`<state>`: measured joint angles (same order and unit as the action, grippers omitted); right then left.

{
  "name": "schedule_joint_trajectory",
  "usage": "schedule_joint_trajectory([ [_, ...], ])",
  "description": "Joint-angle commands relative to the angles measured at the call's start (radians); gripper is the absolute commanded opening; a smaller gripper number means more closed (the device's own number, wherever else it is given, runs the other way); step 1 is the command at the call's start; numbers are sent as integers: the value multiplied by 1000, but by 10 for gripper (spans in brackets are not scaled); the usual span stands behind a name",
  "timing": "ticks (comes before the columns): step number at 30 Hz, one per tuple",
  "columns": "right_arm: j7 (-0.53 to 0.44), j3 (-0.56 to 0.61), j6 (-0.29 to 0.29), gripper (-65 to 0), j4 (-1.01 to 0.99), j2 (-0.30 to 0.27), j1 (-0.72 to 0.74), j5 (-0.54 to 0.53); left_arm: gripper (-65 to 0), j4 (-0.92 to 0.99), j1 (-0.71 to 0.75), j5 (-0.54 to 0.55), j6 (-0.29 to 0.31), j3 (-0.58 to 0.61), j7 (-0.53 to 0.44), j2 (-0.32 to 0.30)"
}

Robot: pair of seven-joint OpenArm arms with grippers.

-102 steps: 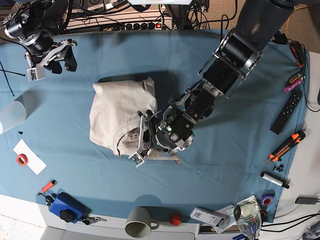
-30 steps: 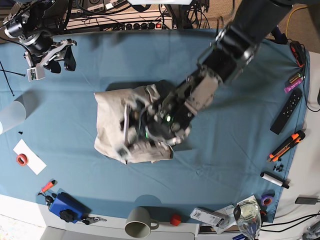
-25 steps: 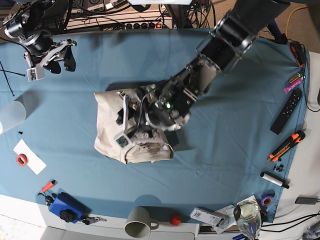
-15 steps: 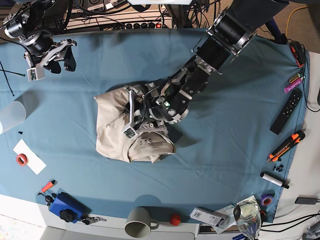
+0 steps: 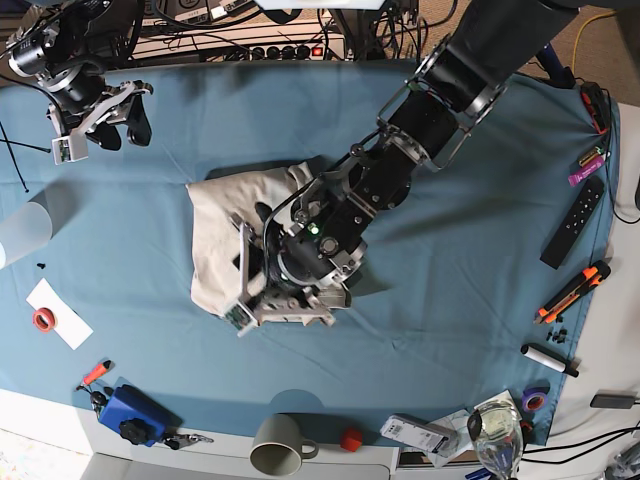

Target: Fold the T-shirt properly

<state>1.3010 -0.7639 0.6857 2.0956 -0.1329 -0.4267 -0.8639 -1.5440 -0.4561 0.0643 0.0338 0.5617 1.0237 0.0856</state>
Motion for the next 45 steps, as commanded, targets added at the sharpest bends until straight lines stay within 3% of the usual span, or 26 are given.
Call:
schedule_joint_trajectory([
  [1, -25, -6, 6, -330, 17, -11, 0, -17, -420, -24, -26, -39, -21, -39, -3, 8],
  [6, -25, -6, 6, -330, 17, -11, 0, -17, -426, -26, -26, -26, -13, -238, 101, -24],
  [13, -25, -6, 6, -331, 17, -11, 0, -17, -644, -28, -19, 209, 79, -420, 171, -161],
  [26, -10, -6, 6, -331, 17, -11, 0, -18, -650, -206, 174, 289, 83, -546, 180, -402],
  [31, 44, -6, 6, -331, 17, -11, -5, -30, -650, -310, 307, 296, 83, -586, 178, -436],
  [36, 84, -6, 6, -331, 18, -10, -51, -125, -650, -420, 465, 296, 79, -657, 159, -438],
  [45, 95, -6, 6, -331, 19, -4, -140, -131, -650, -567, 734, 308, 79, -784, 143, -438],
])
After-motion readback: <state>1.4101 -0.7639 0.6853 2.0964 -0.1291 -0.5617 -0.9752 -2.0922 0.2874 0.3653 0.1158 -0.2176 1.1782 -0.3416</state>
